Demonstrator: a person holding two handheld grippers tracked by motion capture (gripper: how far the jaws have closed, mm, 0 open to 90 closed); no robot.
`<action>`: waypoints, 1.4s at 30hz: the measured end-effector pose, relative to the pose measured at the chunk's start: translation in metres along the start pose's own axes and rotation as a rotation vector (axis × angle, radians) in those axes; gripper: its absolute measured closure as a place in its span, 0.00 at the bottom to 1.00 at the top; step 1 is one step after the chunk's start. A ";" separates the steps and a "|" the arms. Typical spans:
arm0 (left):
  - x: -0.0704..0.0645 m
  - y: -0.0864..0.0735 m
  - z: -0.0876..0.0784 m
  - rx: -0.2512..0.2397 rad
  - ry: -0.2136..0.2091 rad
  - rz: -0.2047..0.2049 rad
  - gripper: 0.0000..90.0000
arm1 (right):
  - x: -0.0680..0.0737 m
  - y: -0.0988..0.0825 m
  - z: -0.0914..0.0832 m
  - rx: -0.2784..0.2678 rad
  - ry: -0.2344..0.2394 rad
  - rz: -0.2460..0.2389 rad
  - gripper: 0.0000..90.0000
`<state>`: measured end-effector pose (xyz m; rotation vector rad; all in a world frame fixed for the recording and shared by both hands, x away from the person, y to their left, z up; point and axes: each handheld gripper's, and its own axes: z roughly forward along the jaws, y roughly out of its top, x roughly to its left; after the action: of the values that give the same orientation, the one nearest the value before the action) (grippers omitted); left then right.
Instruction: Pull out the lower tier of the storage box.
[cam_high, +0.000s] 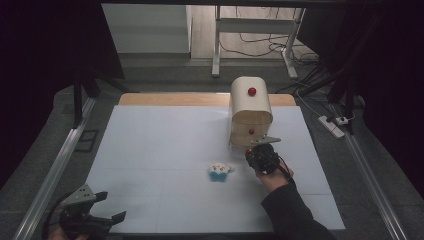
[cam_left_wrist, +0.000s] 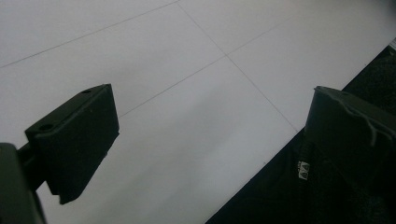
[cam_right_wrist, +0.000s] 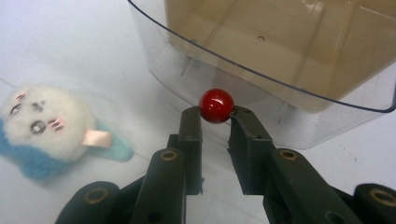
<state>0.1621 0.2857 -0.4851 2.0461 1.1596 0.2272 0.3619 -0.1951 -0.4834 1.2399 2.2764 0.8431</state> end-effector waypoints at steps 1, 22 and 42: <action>0.000 0.000 0.000 0.000 0.000 -0.001 0.04 | 0.000 0.000 -0.001 0.003 0.000 -0.003 0.82; 0.000 0.000 0.000 -0.003 -0.002 -0.004 0.04 | -0.007 0.003 -0.013 0.018 0.101 -0.035 0.48; 0.001 0.000 0.000 -0.001 -0.004 -0.006 0.04 | -0.010 0.008 -0.019 0.039 0.225 -0.123 0.17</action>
<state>0.1625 0.2863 -0.4853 2.0412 1.1629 0.2209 0.3603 -0.2065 -0.4630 1.0546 2.5283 0.9378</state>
